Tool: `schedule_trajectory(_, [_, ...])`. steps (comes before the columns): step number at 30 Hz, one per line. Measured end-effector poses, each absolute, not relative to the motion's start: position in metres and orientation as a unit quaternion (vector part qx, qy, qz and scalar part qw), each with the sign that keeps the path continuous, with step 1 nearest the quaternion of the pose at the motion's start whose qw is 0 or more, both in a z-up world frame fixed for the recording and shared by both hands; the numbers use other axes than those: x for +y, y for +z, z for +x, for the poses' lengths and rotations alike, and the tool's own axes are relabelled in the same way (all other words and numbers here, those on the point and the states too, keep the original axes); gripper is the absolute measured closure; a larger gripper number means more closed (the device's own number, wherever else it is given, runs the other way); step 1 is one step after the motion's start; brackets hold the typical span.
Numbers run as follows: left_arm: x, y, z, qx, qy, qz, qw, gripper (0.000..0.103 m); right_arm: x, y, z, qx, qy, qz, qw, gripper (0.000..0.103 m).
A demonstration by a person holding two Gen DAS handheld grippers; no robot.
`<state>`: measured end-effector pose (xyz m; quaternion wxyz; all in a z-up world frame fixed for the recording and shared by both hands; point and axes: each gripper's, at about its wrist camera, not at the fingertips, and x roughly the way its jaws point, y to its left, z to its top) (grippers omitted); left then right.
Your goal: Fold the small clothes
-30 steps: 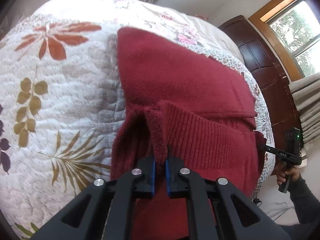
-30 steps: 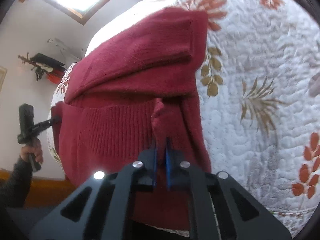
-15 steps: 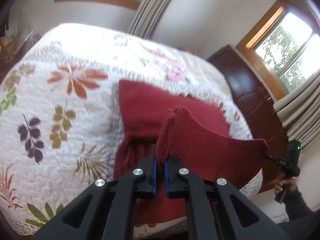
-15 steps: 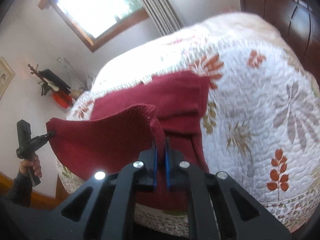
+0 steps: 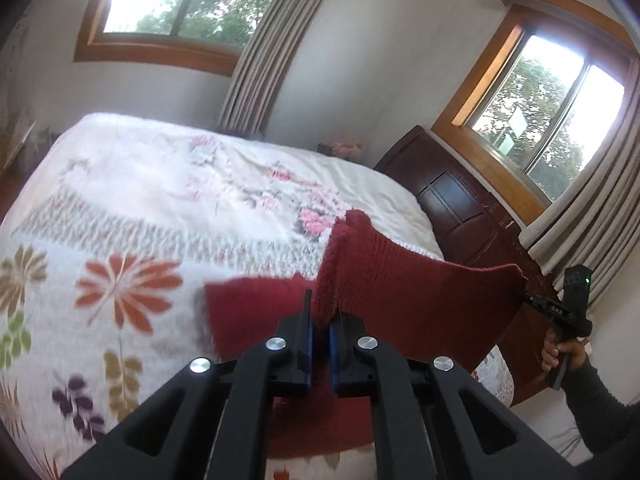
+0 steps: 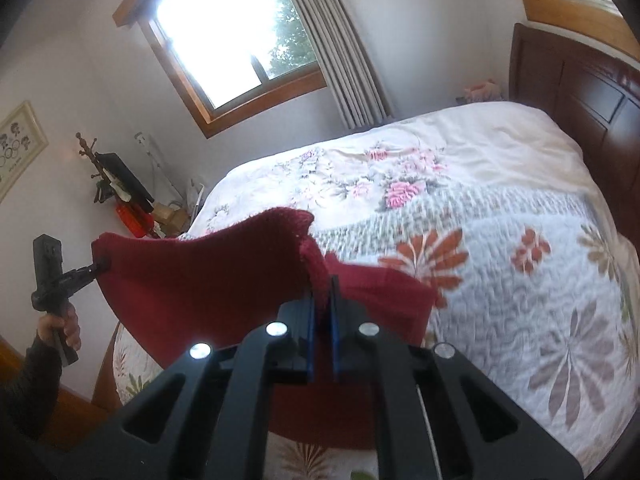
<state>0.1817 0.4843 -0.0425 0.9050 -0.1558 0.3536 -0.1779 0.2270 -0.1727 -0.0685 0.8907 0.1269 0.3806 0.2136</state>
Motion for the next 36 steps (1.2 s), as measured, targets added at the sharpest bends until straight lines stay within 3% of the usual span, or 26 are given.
schedule_trajectory(9, [0.496,-0.063,0.274,0.382,-0.185,-0.179,0.888,0.098,-0.172,-0.103,0.33,0.43,0.214,0.15,0.864,0.098])
schedule_trajectory(21, [0.516,-0.2,0.394,0.542,-0.116,-0.25,0.794,0.098,-0.164,-0.226,0.431,0.569,0.179,0.192,0.779,0.098])
schedule_trajectory(30, [0.517,-0.174,0.415,0.527,-0.131,-0.251,0.801,0.098,-0.172,-0.214,0.449,0.559,0.185,0.197,0.784,0.098])
schedule_trajectory(36, [0.518,-0.219,0.437,0.563,-0.105,-0.252,0.78,0.098,-0.173,-0.256,0.459,0.591,0.152,0.208,0.764,0.098])
